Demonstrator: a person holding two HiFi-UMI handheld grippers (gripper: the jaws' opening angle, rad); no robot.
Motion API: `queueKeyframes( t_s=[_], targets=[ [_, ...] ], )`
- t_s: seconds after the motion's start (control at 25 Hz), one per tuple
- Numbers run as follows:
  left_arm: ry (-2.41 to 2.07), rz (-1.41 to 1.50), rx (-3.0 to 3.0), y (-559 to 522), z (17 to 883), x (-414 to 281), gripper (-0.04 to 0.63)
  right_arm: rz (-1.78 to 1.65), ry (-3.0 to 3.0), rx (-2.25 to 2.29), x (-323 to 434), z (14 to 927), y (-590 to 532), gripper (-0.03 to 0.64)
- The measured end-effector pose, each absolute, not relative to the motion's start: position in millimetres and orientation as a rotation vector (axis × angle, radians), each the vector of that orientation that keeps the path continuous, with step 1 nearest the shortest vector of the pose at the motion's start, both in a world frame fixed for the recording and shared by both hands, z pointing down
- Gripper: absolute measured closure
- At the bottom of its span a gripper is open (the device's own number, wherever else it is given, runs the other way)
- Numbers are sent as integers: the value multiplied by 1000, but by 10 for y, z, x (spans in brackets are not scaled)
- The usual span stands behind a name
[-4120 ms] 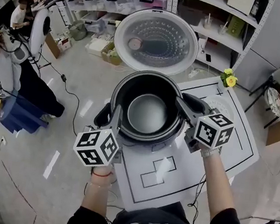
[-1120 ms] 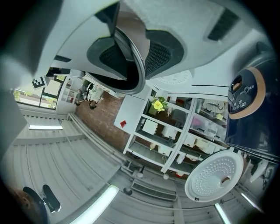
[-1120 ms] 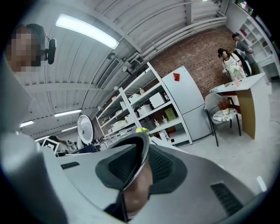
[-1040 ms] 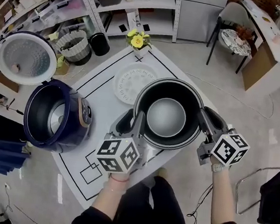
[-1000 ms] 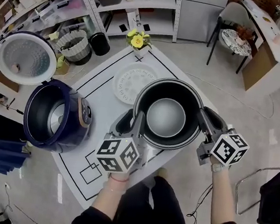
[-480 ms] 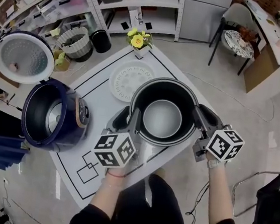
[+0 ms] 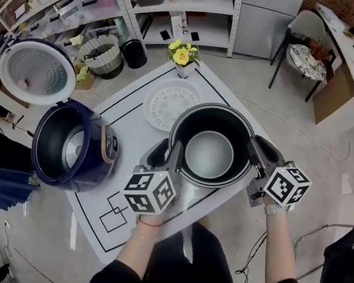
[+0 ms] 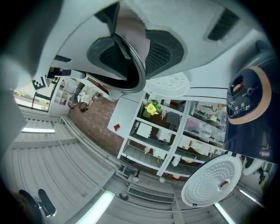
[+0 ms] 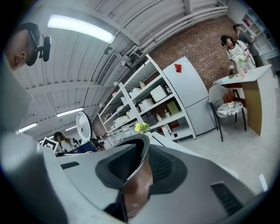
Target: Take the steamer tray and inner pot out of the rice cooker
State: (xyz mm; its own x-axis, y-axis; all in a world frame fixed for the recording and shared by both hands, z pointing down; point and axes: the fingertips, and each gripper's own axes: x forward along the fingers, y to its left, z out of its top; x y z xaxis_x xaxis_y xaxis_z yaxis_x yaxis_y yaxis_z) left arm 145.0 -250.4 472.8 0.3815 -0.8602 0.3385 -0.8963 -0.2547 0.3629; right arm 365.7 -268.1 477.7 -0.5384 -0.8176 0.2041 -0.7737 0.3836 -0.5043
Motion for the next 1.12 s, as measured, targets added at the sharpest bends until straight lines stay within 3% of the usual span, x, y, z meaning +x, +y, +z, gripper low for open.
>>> queueKeyframes(
  t_s=[0.48,0.8,1.12],
  targets=[
    [-1482,53,2268,-2486,4614,1357,476,-509,2757,-1691,3679,4702,-2648,523],
    [-1513,13,2384,-2429,4249,1178,502,-383,2792,-1572,3435,4297,-2488,531],
    [-1591,-1,2476,-2294,3868,952,533,-275,2813,-1476,3183,3889,-2312,579]
  ],
)
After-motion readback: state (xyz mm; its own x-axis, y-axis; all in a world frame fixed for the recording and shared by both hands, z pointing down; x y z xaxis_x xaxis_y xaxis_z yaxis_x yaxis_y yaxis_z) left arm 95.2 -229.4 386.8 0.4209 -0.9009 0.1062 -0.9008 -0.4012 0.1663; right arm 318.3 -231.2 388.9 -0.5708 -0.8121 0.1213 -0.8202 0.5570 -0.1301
